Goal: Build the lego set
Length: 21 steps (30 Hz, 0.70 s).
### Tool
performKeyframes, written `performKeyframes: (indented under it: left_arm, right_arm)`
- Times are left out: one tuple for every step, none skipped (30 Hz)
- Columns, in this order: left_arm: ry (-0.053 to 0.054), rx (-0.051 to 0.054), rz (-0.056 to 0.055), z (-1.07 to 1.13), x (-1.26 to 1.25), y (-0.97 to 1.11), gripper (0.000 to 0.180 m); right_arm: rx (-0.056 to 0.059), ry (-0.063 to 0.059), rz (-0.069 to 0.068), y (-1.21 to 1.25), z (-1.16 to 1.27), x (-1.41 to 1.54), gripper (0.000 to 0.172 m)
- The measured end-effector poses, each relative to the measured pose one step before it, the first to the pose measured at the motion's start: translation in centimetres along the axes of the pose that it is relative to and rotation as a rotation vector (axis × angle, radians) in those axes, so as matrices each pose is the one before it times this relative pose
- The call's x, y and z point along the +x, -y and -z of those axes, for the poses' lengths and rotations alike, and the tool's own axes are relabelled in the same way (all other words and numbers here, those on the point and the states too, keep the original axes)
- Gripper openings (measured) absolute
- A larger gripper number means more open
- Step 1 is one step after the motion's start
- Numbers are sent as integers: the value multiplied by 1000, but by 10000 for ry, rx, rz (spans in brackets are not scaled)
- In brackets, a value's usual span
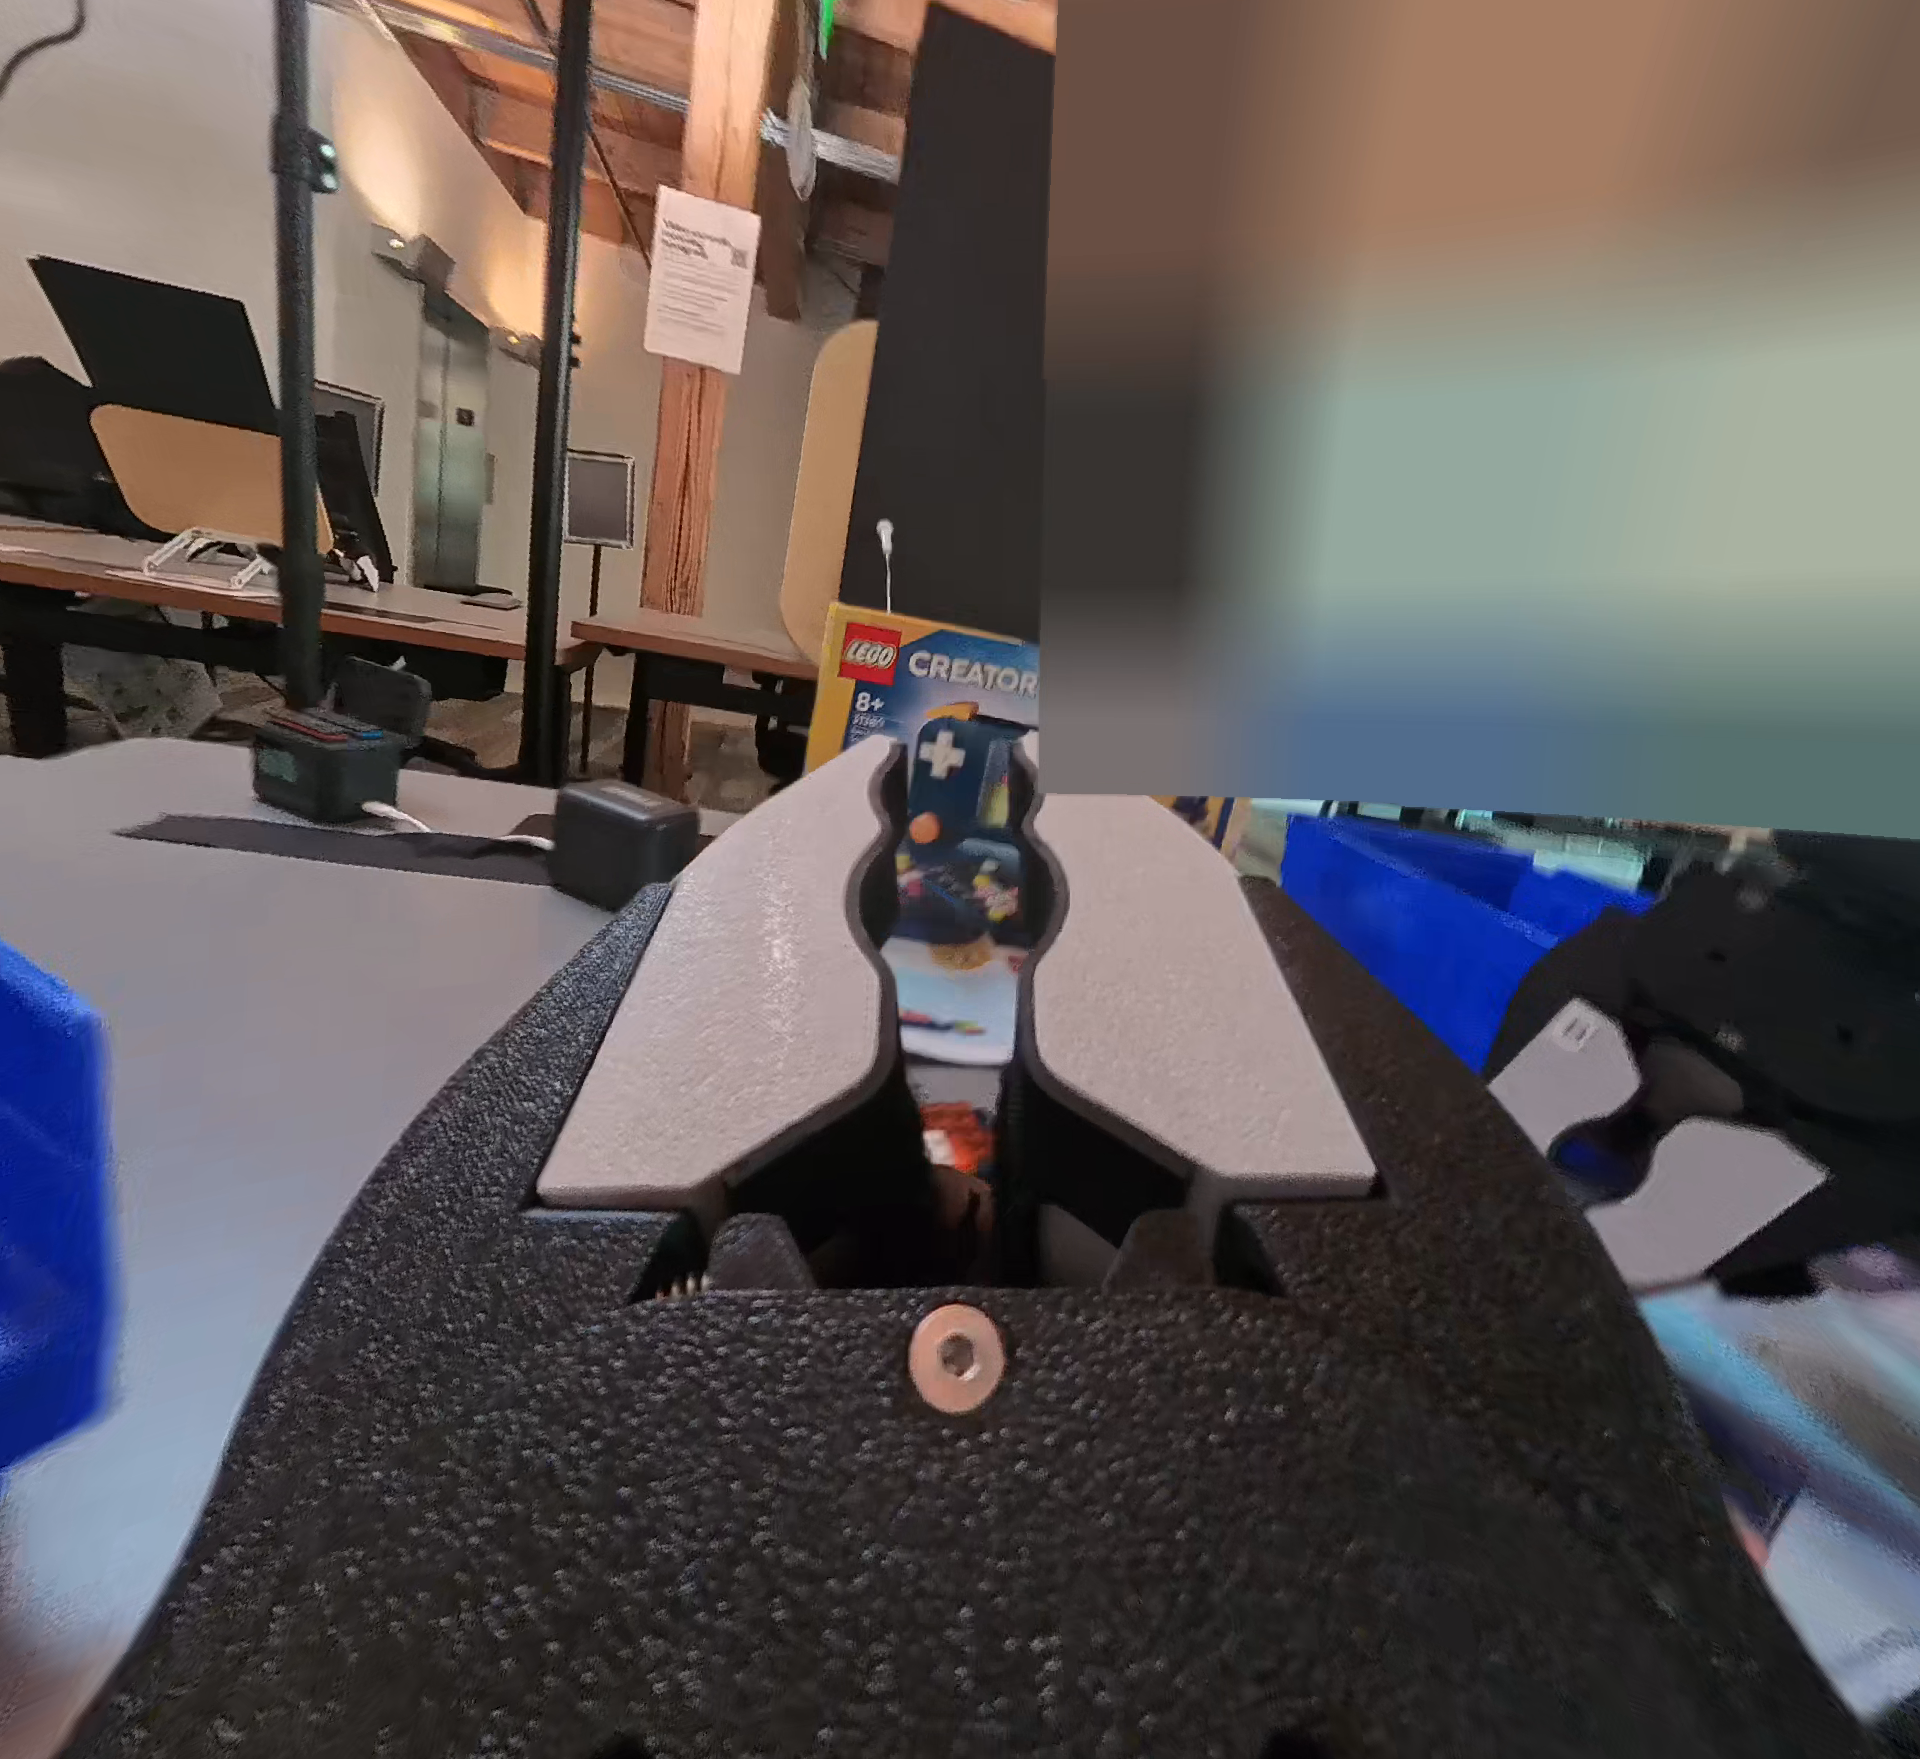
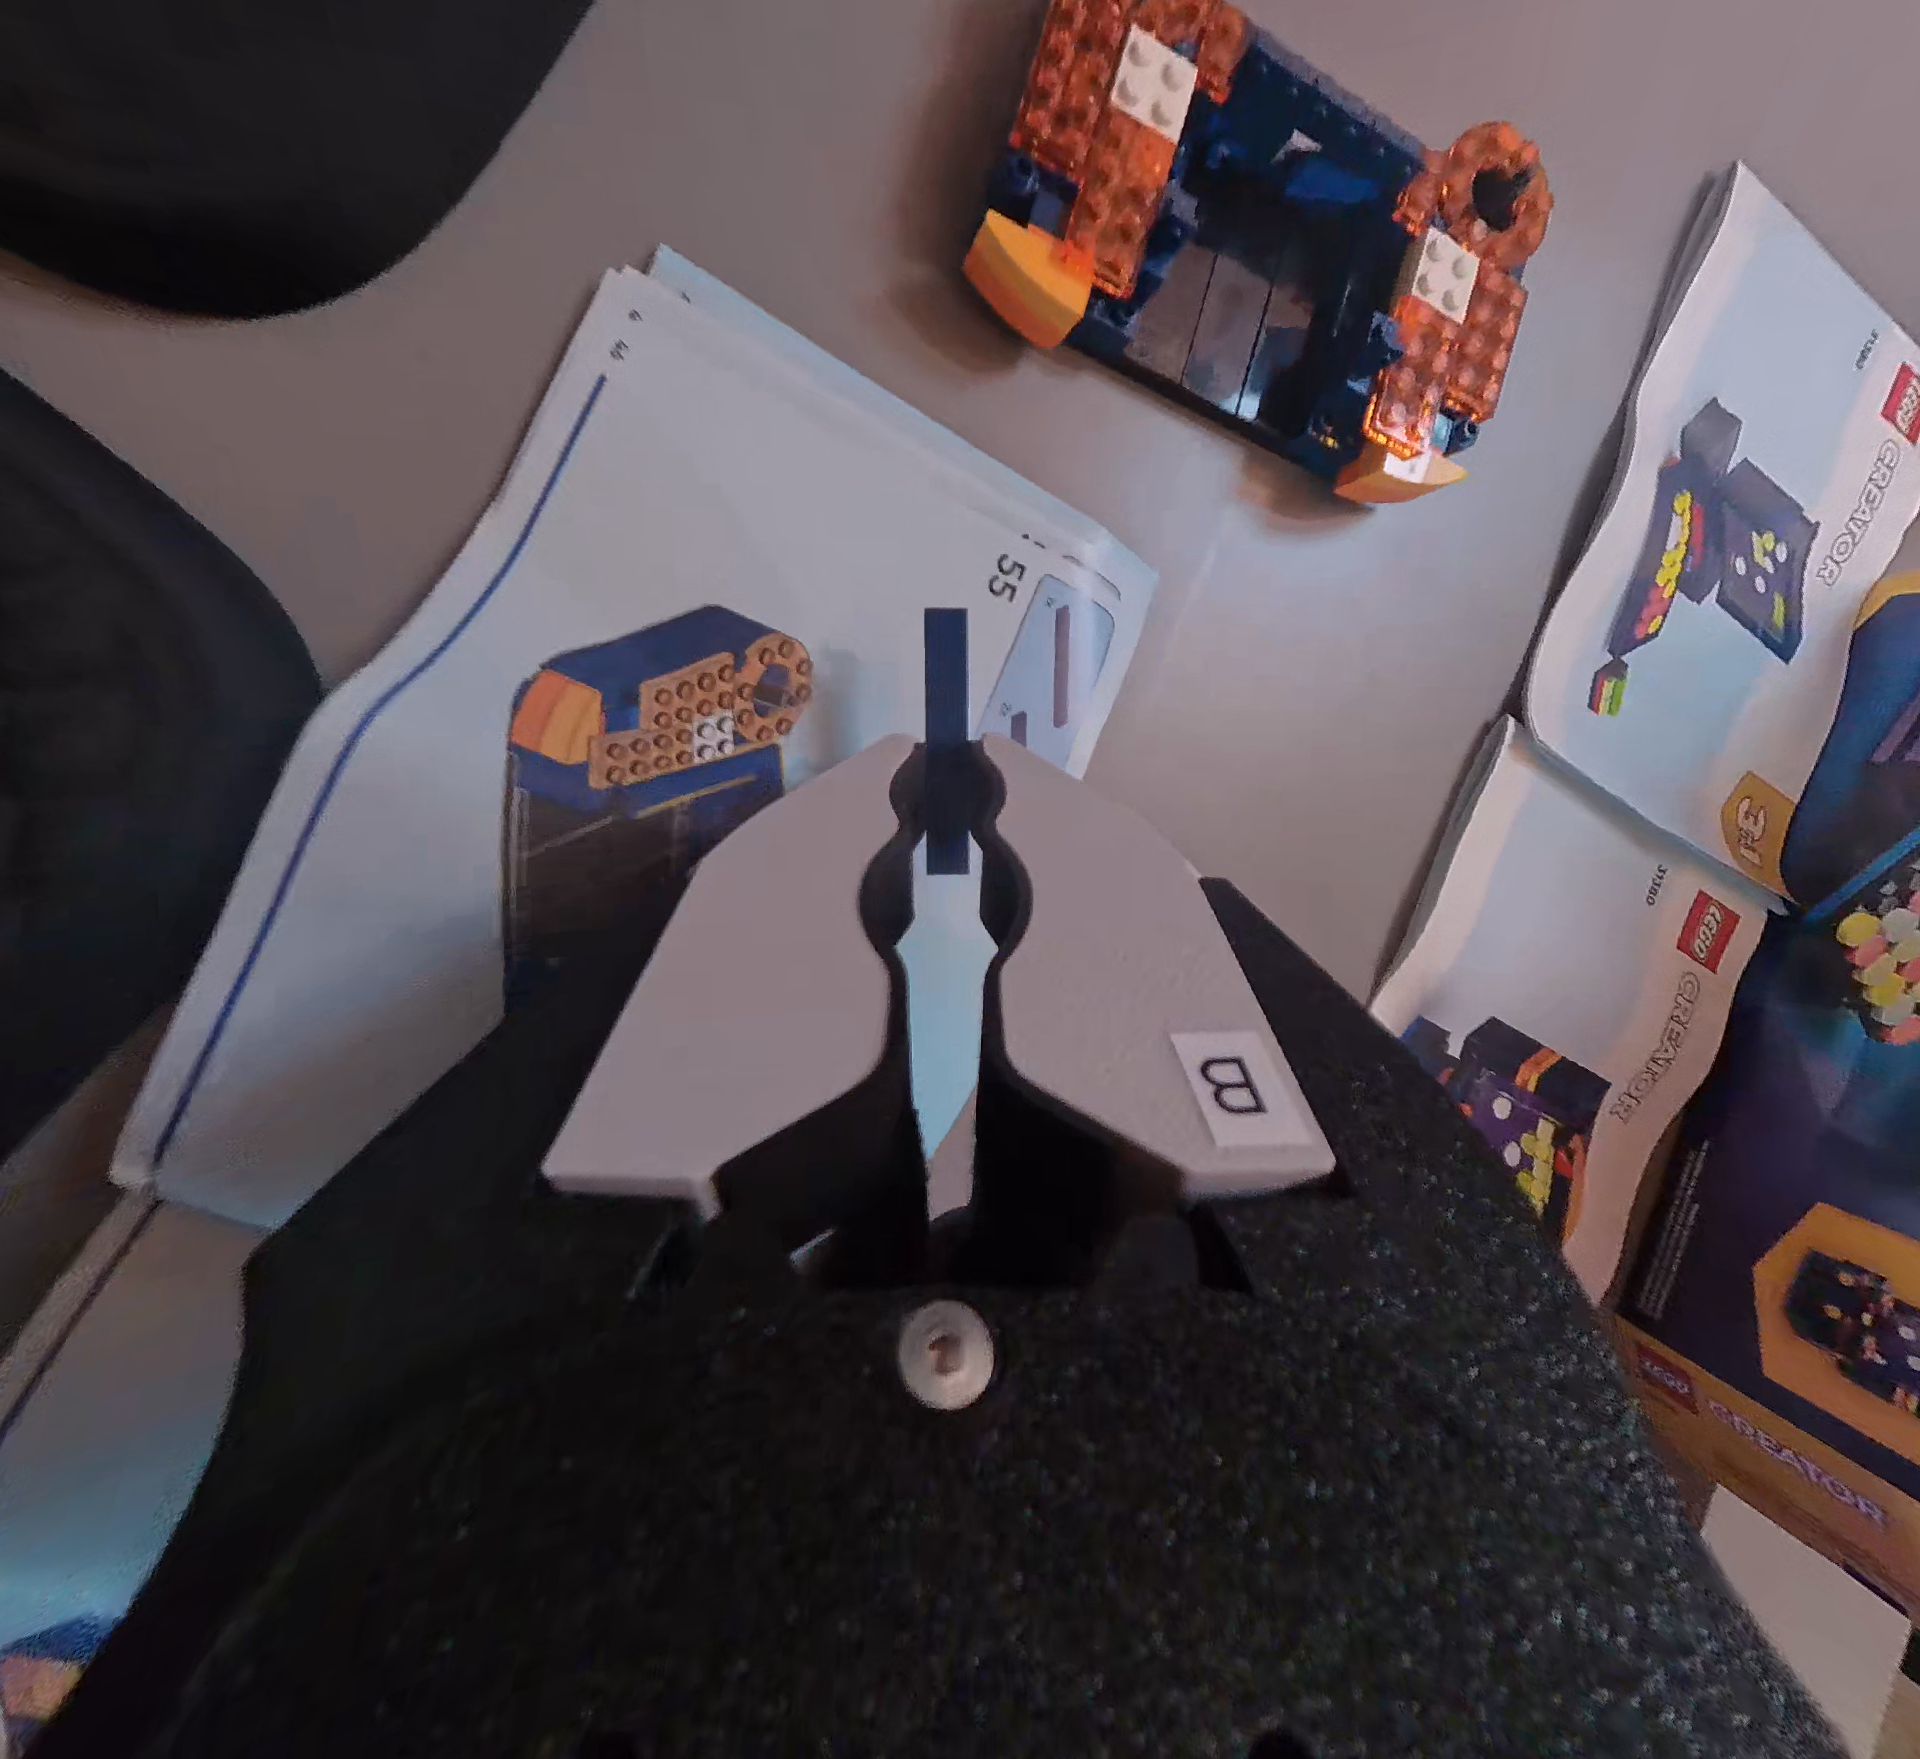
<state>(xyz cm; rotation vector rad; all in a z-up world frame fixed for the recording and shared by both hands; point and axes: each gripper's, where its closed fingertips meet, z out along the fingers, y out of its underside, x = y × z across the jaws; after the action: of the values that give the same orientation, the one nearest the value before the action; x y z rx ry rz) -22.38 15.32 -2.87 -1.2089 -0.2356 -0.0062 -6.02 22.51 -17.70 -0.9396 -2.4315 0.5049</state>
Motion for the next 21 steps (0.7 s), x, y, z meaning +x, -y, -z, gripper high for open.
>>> performKeyframes:
  left_arm:
    - [-288, -529, -524, 434, -542, 251, 17]
    - [-358, -882, -516, 670, -707, -241, 17]
    - [-147, -1033, -247, 951, -1116, -601, 18]
    - [-293, -1067, -57, 1088, -888, -906, 18]
    - [-467, -1035, 55, 1096, -470, -1166, 18]
    - [-406, -1014, 52, 942, -259, -1530, 18]
    - [-387, -1073, -70, 646, 58, -1894, 19]
    - [-316, -1090, -253, 239, 305, -2088, 18]
    - [-158, -952, -497, -181, 373, -1937, 18]
    - [-51, -782, -668, -513, 414, -1659, 18]
    - [79, -634, -650, -690, 284, -1270, 20]
    - [56, -545, -542, -705, 239, -951, 20]
    - [-3, -483, -379, -589, 189, -703, 20]
    - [-131, -327, -249, -458, 231, -408, 21]
    - [-277, -121, -127, -341, 347, -129, 21]
    - [-401, -33, -41, -333, 459, -32, 21]
    - [-261, -110, 14, -338, 202, -150, 22]
    - [-61, -105, 25, -284, -110, -152, 21]
    - [-71, 133, 81, -102, -84, 186, 16]
    - [-94, 18, 15, -121, -19, 28, 14]
    - [-127, 29, 14, -119, 93, 60, 11]
  right_arm:
    - [176, -14, -11, 487, 54, -261, 7]
    - [238, 44, 32, 651, -21, -364, 7]
    - [255, 67, 81, 732, -126, -367, 7]
    - [246, 59, 125, 757, -225, -306, 7]
    - [260, 72, 116, 799, -340, -225, 7]
    - [273, 125, 74, 840, -442, -199, 7]
    - [265, 95, 35, 842, -514, -57, 7]
    - [267, 38, 19, 894, -567, 89, 7]
    - [273, 37, -40, 905, -649, 145, 7]
    - [203, 119, -124, 808, -738, 96, 7]
    - [122, 168, -130, 679, -813, 53, 7]
    - [37, 154, -74, 524, -863, 84, 7]
    - [-64, 153, -34, 382, -857, 98, 7]
    - [-134, 152, 18, 288, -822, 123, 7]
    - [-168, 87, 45, 234, -738, 236, 7]
    - [-147, 115, 29, 232, -651, 206, 7]
    - [-91, 160, 14, 253, -552, 125, 7]
    - [-32, 166, 21, 296, -457, 71, 7]
    - [-42, 165, 34, 259, -395, 31, 7]
    - [-90, 72, 65, 157, -343, 95, 7]
    - [-164, 40, 128, 13, -335, 66, 7]
